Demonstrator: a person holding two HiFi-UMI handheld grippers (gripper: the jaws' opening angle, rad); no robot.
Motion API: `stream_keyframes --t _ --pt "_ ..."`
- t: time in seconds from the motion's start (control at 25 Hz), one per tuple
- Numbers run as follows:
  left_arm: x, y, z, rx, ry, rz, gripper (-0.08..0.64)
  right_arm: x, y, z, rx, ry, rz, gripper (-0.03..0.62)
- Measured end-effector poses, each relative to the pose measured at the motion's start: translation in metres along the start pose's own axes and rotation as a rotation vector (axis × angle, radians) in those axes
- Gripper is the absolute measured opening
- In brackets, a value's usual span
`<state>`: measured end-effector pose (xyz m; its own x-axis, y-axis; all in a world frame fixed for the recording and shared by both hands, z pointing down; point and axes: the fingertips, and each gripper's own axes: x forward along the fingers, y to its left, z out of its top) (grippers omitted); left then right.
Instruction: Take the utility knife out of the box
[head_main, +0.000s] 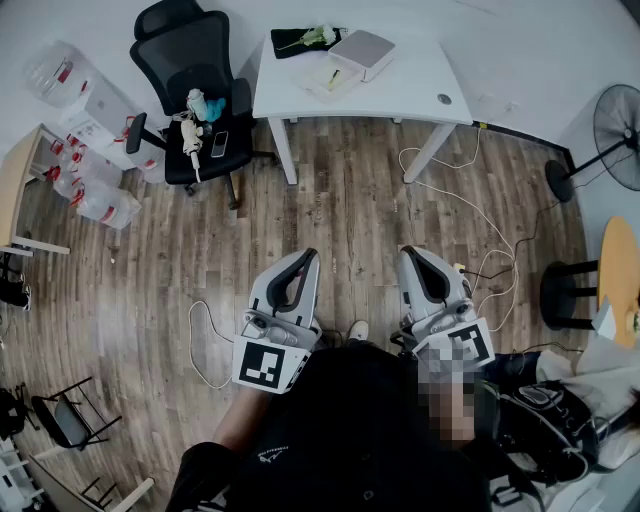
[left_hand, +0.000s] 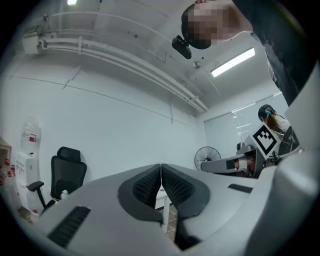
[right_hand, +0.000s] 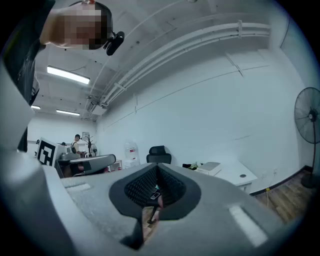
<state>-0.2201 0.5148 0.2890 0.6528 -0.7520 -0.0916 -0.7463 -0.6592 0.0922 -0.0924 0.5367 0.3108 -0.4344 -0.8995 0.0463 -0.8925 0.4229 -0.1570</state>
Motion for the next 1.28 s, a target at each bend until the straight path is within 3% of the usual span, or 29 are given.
stream_keyframes --t 0.12,0.28,0.92,1.28 --pt "0.002 -0.011 -0.009 0.038 0.024 0.009 0.006 -0.01 -0.011 0.001 -0.002 -0.001 0.002 0.005" --pt "0.002 -0.028 -0.018 0.018 0.049 0.015 0.006 -0.025 -0.017 0.003 -0.02 -0.006 0.009 0.005" --pt "0.016 -0.075 -0.021 0.064 0.035 0.096 0.006 -0.058 -0.052 -0.001 -0.032 -0.003 0.09 0.003" --pt "0.027 -0.089 -0.039 0.063 0.045 0.096 0.008 -0.07 -0.074 -0.006 -0.006 -0.013 0.07 0.005"
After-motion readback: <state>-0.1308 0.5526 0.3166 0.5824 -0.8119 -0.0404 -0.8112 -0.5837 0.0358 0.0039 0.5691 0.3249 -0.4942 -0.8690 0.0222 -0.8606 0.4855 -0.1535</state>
